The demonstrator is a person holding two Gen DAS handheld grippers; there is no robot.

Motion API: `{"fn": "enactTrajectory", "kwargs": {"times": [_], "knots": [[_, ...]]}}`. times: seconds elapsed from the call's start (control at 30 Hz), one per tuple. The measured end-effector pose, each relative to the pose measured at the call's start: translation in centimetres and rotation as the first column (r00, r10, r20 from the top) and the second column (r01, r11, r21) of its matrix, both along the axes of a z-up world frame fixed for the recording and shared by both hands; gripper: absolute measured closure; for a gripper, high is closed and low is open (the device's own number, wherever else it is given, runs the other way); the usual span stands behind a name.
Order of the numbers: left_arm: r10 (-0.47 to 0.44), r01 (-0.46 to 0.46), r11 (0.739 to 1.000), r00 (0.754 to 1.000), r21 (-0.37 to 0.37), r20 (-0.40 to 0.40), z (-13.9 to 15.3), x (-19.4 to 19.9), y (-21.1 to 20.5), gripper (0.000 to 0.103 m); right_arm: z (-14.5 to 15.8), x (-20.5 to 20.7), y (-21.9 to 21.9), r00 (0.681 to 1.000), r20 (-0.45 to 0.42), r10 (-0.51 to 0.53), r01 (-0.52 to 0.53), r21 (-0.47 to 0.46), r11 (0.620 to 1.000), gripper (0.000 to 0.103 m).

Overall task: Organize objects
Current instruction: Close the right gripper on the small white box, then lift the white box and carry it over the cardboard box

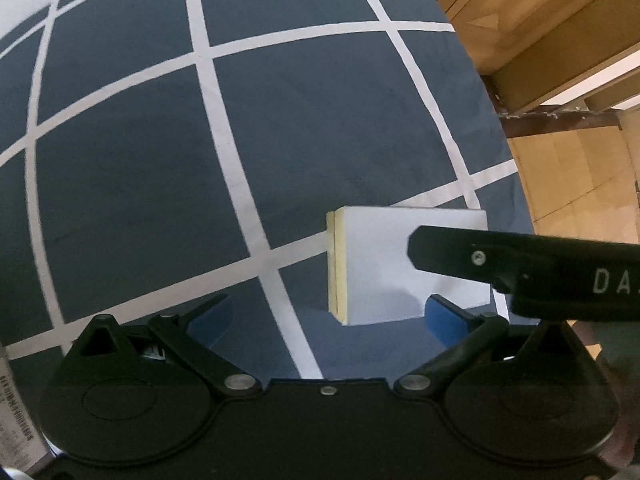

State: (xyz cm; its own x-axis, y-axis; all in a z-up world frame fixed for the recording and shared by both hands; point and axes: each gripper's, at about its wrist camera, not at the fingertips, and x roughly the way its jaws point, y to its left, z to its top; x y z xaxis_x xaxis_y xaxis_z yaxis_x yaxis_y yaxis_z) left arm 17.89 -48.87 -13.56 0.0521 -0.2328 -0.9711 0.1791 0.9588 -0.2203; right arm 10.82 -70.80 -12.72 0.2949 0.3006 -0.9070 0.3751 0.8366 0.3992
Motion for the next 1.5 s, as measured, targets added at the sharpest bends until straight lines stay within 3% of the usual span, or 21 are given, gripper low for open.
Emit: {"fn": "enactTrajectory", "kwargs": {"times": [0.3, 0.4, 0.63, 0.73, 1.5], "knots": [[-0.003, 0.002, 0.997, 1.0, -0.072, -0.009, -0.6, 0.6, -0.4, 0.002, -0.9, 0.8, 0.6, 0.999, -0.019, 0.034, -0.034, 0.001, 0.999, 0.004], [0.005, -0.006, 0.995, 1.0, -0.095, -0.015, -0.6, 0.7, -0.4, 0.005, -1.1, 0.9, 0.8, 0.999, -0.028, 0.044, -0.043, 0.004, 0.999, 0.011], [-0.009, 0.007, 0.991, 1.0, -0.137, -0.012, -0.4, 1.0, -0.8, 0.021, -1.1, 1.3, 1.1, 0.998, -0.029, 0.051, -0.051, 0.006, 0.999, 0.023], [-0.011, 0.006, 0.986, 1.0, -0.169, -0.023, -0.5, 1.1, -1.0, 0.031, -1.2, 1.4, 1.1, 0.998, -0.033, 0.053, -0.052, 0.01, 0.999, 0.023], [-0.027, 0.027, 0.988, 1.0, -0.152, 0.005, 0.9, 0.1, -1.3, 0.035, -0.2, 0.6, 1.0, 0.998, -0.011, 0.055, -0.055, 0.008, 0.998, 0.028]]}}
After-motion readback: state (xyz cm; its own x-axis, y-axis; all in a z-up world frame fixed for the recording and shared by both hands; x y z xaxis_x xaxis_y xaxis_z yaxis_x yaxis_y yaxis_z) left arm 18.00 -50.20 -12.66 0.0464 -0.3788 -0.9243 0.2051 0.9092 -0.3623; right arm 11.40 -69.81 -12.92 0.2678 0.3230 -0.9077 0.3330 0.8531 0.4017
